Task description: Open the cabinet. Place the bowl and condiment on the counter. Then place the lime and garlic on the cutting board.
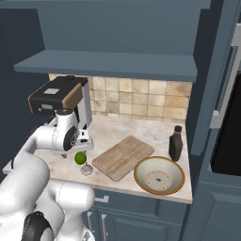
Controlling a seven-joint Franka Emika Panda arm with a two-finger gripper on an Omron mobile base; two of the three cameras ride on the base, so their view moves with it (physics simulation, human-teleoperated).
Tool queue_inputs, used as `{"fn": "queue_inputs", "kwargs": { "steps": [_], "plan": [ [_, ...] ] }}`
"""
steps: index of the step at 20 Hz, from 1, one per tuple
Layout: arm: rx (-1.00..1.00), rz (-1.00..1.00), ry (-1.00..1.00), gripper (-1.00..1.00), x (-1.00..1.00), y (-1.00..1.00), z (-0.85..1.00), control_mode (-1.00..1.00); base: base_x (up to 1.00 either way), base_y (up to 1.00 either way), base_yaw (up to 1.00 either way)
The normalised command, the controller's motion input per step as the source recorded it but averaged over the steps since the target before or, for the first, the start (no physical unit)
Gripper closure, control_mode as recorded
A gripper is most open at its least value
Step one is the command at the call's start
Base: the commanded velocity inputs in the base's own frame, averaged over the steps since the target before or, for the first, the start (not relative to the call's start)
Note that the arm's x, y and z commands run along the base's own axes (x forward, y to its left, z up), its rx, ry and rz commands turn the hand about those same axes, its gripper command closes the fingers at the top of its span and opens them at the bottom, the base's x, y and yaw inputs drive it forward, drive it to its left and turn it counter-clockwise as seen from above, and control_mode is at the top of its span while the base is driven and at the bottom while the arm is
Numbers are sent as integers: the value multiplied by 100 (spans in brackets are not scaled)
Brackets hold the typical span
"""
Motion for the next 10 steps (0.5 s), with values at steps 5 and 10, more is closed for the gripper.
{"fn": "queue_inputs", "kwargs": {
  "steps": [5,10],
  "plan": [
    [-3,2,4,-100,12,2,-13,-100,0,0,0],
    [-4,3,4,-100,7,4,-17,-100,0,0,0]
  ]
}}
